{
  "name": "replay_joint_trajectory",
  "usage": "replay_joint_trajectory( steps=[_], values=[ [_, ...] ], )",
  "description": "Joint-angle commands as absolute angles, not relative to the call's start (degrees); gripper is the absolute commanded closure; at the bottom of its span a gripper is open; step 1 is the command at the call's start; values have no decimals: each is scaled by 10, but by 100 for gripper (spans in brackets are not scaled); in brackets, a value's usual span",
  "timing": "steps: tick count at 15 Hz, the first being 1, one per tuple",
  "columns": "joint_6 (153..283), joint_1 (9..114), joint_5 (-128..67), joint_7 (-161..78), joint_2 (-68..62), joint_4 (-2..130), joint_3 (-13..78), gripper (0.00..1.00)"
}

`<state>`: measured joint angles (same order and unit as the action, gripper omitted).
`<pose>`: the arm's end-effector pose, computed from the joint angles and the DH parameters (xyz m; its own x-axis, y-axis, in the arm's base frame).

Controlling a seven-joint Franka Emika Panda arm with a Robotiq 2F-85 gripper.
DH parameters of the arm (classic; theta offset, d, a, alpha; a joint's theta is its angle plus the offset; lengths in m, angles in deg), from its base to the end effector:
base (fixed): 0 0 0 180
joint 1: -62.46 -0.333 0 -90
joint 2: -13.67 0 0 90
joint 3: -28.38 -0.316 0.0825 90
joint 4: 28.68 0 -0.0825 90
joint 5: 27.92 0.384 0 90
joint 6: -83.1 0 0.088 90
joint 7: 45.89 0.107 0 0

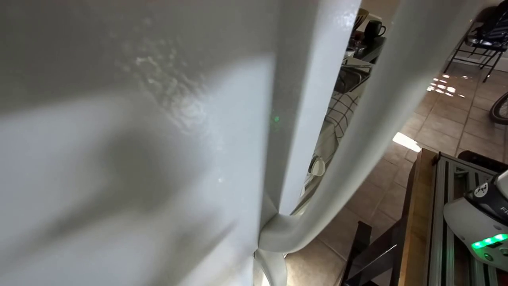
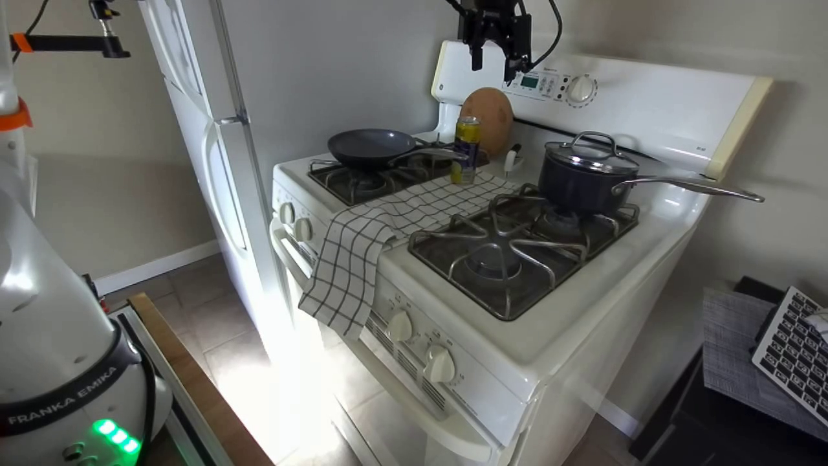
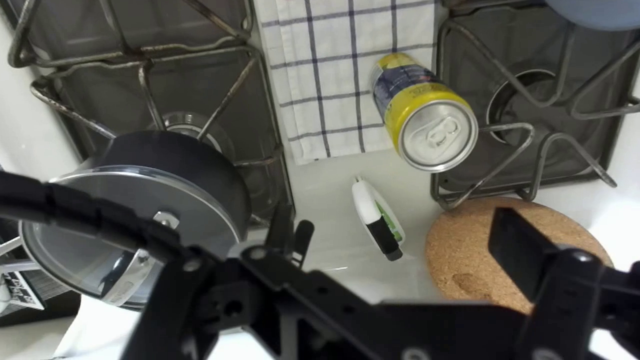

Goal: Put the white object inside the pan

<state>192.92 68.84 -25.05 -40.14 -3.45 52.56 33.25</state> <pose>0.6604 -0.1197 0.5497 0.9347 -0.2965 0.1962 -0.2936 -0.9549 -0.0444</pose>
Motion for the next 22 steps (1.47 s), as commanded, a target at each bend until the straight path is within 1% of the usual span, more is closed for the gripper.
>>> replay_joint_trajectory(
  steps=[1,9,12,14,20,22],
  values=[
    [1926,688,-250,-401,-39,518,333,0],
    [1924,688,-249,-399,-40,512,333,0],
    [1969,691,-243,-398,-73,485,334,0],
    [1987,697,-233,-412,-103,460,331,0],
    [1984,716,-209,-487,-238,305,306,0],
    [1984,719,-198,-478,-264,276,299,0]
  ],
)
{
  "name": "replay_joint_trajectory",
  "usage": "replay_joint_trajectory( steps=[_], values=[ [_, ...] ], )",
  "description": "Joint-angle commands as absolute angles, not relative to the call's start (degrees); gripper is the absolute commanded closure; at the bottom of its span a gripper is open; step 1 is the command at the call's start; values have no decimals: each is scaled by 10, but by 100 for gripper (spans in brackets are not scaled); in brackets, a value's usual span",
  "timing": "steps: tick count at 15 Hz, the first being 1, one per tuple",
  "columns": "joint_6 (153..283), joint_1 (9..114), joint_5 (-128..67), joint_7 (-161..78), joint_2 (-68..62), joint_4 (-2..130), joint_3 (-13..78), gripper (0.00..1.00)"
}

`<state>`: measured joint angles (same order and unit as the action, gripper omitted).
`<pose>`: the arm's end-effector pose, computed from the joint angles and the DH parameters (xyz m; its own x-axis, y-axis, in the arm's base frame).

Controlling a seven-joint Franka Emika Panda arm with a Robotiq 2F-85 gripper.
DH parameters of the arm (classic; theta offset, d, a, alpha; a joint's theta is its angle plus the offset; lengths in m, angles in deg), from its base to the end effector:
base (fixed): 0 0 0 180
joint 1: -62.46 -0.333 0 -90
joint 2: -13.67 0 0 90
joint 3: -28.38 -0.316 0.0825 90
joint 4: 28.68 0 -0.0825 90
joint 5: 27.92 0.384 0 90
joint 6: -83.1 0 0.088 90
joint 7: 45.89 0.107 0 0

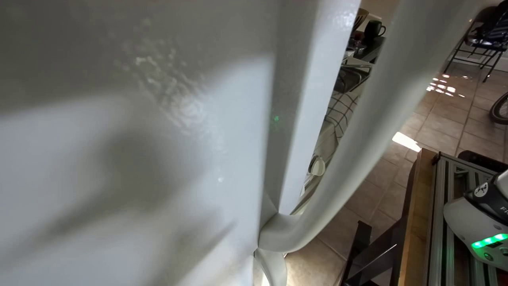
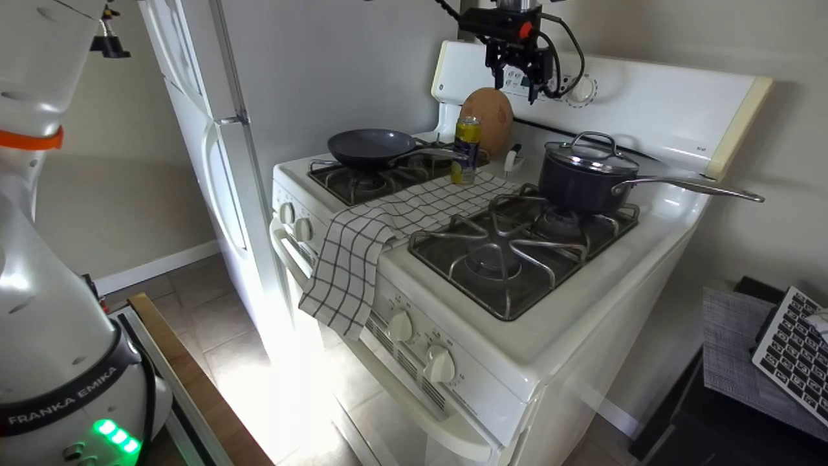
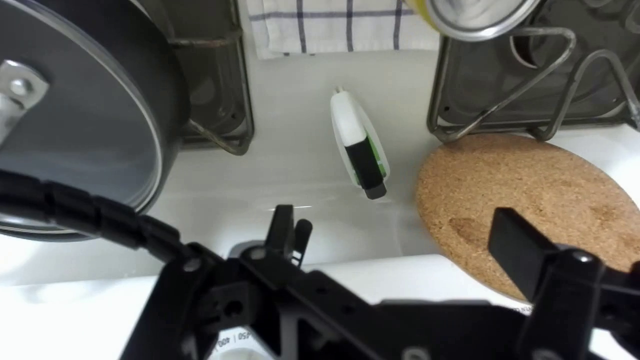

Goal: Put the white object inside the pan

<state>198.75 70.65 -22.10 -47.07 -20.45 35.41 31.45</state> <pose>0.7422 -0.1295 0.5000 0.9343 -0.1917 0.3007 -0.1807 -0.9814 -0.0643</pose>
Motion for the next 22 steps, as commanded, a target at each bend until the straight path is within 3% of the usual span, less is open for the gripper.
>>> replay_joint_trajectory(
  steps=[1,22],
  values=[
    [1990,716,-192,-469,-268,277,299,0],
    [2069,700,-219,-470,-315,307,306,0]
  ],
)
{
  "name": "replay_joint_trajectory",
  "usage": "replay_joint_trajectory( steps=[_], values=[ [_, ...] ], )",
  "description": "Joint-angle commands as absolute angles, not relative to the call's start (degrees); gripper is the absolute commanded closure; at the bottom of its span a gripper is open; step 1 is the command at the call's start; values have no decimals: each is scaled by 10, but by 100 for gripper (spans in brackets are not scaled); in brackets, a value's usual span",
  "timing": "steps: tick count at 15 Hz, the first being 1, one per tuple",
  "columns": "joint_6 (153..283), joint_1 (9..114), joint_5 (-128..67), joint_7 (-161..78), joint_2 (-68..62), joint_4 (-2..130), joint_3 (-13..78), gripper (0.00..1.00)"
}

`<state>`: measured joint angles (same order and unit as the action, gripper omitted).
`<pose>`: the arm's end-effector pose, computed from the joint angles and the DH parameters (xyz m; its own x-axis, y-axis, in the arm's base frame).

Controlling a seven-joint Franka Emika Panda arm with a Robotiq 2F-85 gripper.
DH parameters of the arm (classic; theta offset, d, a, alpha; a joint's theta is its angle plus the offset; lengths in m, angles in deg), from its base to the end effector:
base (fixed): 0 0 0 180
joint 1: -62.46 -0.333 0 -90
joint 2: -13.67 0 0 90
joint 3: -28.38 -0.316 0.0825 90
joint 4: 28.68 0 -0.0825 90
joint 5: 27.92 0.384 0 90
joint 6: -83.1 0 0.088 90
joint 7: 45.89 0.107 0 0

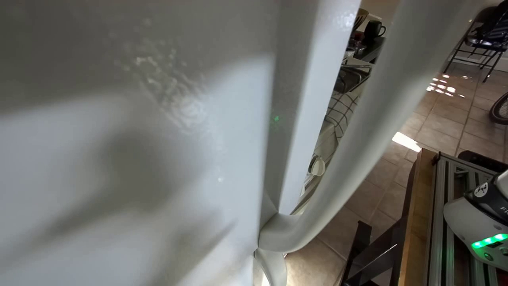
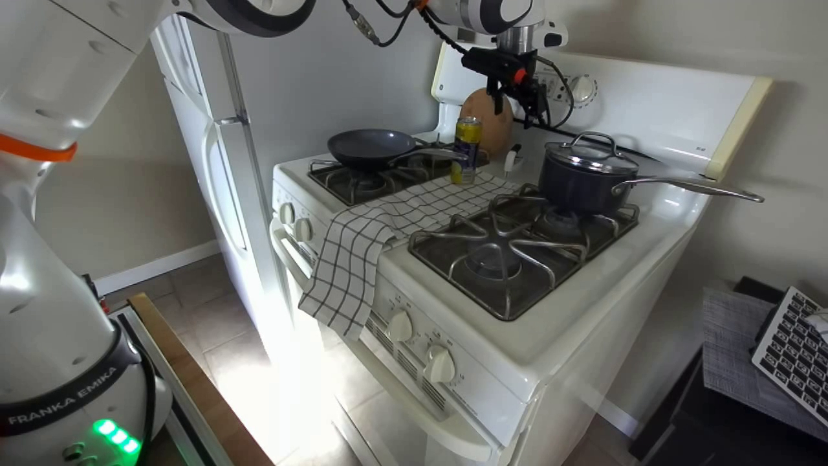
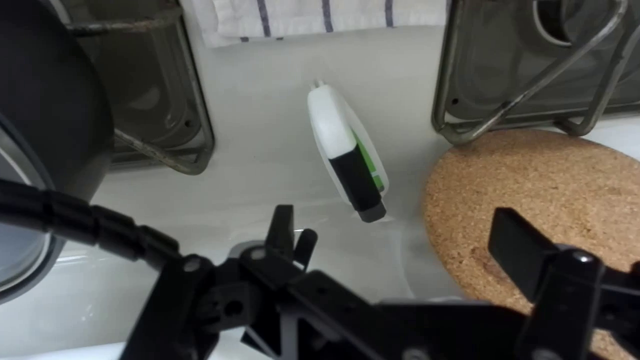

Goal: Put the white object inside the pan

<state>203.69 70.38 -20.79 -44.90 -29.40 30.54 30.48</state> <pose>0.7767 -0.1209 0.4329 0.9231 -0.2273 0.3102 -0.2054 -0.9734 -0.1018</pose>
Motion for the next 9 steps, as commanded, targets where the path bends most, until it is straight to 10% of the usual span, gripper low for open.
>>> replay_joint_trajectory(
  steps=[1,9],
  values=[
    [2078,699,-222,-479,-321,306,306,0],
    [2095,719,-217,-576,-359,300,273,3]
  ],
)
